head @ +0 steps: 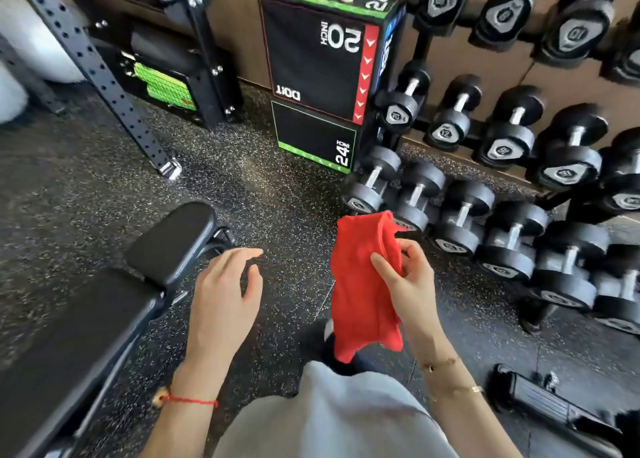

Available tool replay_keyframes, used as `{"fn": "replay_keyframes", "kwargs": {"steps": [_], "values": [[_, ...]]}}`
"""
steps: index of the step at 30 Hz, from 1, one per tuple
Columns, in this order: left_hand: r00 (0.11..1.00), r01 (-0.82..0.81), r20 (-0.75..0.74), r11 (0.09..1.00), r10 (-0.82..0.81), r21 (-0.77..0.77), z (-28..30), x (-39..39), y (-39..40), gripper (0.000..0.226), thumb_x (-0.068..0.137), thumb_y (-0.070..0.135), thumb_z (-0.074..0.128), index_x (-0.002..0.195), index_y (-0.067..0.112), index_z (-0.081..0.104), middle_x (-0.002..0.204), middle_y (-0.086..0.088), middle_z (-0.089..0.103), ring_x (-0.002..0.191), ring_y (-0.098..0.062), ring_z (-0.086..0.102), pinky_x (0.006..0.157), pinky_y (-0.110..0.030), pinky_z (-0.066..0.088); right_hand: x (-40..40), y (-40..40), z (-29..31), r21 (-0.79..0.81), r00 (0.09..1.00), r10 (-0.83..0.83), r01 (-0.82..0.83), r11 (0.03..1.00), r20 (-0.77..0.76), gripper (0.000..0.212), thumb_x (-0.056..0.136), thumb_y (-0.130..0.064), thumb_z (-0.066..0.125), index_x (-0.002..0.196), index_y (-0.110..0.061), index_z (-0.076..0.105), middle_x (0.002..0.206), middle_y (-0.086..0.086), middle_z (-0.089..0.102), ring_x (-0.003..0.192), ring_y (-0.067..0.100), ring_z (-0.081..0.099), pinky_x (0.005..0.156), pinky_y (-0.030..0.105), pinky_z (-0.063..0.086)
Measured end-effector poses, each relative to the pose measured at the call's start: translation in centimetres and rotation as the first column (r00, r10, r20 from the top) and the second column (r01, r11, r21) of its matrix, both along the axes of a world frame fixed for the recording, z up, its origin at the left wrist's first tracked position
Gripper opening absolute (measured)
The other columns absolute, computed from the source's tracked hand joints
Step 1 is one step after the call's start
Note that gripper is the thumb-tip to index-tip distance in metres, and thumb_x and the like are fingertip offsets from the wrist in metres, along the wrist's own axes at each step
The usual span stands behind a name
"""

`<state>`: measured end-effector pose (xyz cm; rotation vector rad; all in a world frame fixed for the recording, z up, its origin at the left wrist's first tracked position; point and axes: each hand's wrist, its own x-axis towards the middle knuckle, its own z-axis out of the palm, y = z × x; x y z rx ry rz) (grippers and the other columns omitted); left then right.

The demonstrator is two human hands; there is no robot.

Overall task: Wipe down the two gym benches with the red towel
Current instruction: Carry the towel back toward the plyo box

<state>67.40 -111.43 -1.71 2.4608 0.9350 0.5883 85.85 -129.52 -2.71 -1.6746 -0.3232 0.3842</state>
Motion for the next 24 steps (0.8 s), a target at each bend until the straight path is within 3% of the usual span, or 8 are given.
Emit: {"fn": "replay_keyframes", "kwargs": {"steps": [6, 12, 17, 21, 24], "values": [[0.998, -0.056, -0.016, 0.998, 0.057, 0.008, -0.6, 5.5, 8.4, 0.024, 0.091, 0.011, 0.058, 0.113, 0.018, 0.065, 0.111, 0.004, 0.067, 0.103, -0.016, 0.059, 0.093, -0.032, 0.045, 6.0, 9.4, -1.6, 0.014, 0.999, 0.001, 0.000, 1.000, -0.050, 0.016, 0.084, -0.015, 0.074, 0.091, -0.020, 0.060, 0.078, -0.003, 0.065, 0.074, 0.013, 0.057, 0.073, 0.043, 0.050], [0.996, -0.088, 0.004, 0.996, 0.088, -0.001, 0.8, 14.4, 19.5, 0.024, 0.094, 0.014, 0.055, 0.115, 0.021, 0.064, 0.114, 0.008, 0.065, 0.105, -0.015, 0.059, 0.096, -0.039, 0.049, 15.4, 21.4, -0.9, 0.051, 0.998, 0.056, -0.054, 0.997, -0.033, 0.017, 0.085, -0.014, 0.074, 0.091, -0.021, 0.060, 0.086, 0.008, 0.069, 0.079, 0.025, 0.063, 0.079, 0.048, 0.053], [0.991, -0.130, 0.019, 0.991, 0.129, 0.019, 2.0, 20.9, 28.0, 0.026, 0.095, 0.019, 0.052, 0.119, 0.023, 0.062, 0.119, 0.010, 0.063, 0.111, -0.010, 0.056, 0.100, -0.032, 0.042, 22.8, 31.8, 0.9, 0.081, 0.992, 0.122, -0.125, 0.989, 0.036, 0.016, 0.086, -0.010, 0.072, 0.093, -0.016, 0.059, 0.073, -0.011, 0.065, 0.066, 0.002, 0.058, 0.063, 0.020, 0.050], [0.989, -0.146, 0.034, 0.989, 0.145, 0.028, 2.2, 25.0, 33.7, 0.025, 0.095, 0.015, 0.053, 0.118, 0.018, 0.063, 0.118, 0.005, 0.065, 0.109, -0.015, 0.058, 0.098, -0.032, 0.044, 27.3, 38.2, 2.0, 0.039, 0.984, 0.163, -0.166, 0.985, 0.067, 0.017, 0.086, -0.012, 0.072, 0.095, -0.015, 0.058, 0.073, -0.004, 0.063, 0.067, 0.009, 0.054, 0.065, 0.031, 0.046], [0.988, -0.150, 0.035, 0.989, 0.150, 0.014, 1.9, 27.9, 37.7, 0.026, 0.095, 0.015, 0.053, 0.119, 0.017, 0.064, 0.118, 0.004, 0.066, 0.110, -0.013, 0.058, 0.098, -0.030, 0.044, 30.3, 41.9, 1.5, 0.017, 0.987, 0.151, -0.152, 0.988, 0.062, 0.017, 0.085, -0.015, 0.073, 0.092, -0.020, 0.059, 0.070, -0.008, 0.062, 0.067, 0.009, 0.053, 0.066, 0.034, 0.046]]}}
